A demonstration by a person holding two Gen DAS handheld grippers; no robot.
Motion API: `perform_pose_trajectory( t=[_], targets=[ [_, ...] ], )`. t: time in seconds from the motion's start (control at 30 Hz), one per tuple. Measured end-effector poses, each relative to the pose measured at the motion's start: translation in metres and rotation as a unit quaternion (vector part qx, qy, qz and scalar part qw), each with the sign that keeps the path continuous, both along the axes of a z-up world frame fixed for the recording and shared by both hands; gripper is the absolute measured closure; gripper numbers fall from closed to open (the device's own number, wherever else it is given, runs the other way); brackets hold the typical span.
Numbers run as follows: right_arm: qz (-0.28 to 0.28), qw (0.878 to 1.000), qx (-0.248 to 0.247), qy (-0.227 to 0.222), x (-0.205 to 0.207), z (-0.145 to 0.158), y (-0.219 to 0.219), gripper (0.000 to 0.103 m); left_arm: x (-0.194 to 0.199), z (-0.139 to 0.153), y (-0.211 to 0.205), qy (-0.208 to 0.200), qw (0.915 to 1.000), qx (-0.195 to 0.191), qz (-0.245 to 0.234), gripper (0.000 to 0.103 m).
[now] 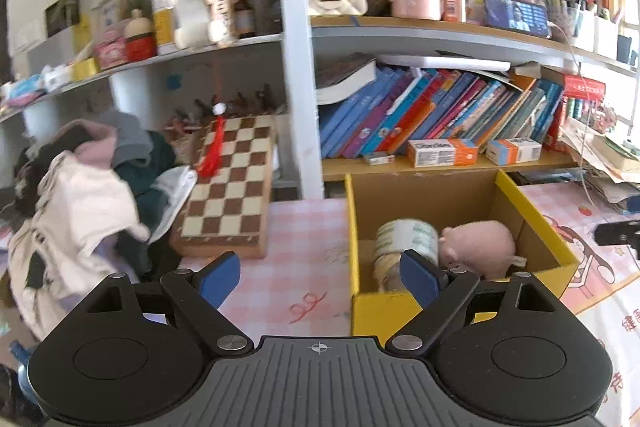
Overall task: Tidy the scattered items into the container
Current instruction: 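Lift both tools out of the box and move back toward the table items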
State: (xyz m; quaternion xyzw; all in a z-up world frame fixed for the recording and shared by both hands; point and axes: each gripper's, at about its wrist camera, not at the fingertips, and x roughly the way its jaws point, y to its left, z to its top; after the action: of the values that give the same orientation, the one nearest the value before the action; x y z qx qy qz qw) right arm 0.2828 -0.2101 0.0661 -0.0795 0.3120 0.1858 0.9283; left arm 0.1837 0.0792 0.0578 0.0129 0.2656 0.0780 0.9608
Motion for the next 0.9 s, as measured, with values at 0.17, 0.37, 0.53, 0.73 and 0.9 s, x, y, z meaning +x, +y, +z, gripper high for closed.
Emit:
perform_pose_trajectory(
  t=[0.17,0.37,0.53,0.73,0.9],
  targets=[
    [-0.020,1.000,-0.002,0.015,-0.030,-0.015,-0.006,0.012,-0.022,-0.015,0.007,0.020,0.9997,-0.014,0.003,0.014],
    [-0.030,0.999,-0.016,0.026,-0.065,-0.034,-0.004,0.008,-0.044,-0.032,0.006,0.041,0.9990,-0.014,-0.010,0.014],
    [-0.026,0.999,-0.026,0.038,-0.090,-0.049,0.003,0.007,-0.061,-0.045,-0.002,0.056,0.9979,-0.021,-0.026,0.014],
    [-0.004,0.997,-0.053,0.053,-0.116,-0.072,0.020,0.007,-0.078,-0.067,-0.021,0.086,0.9945,-0.022,-0.055,0.014],
    [0.018,0.995,-0.073,0.069,-0.136,-0.090,0.033,0.007,-0.088,-0.083,-0.037,0.107,0.9911,-0.021,-0.076,0.014]
  ],
)
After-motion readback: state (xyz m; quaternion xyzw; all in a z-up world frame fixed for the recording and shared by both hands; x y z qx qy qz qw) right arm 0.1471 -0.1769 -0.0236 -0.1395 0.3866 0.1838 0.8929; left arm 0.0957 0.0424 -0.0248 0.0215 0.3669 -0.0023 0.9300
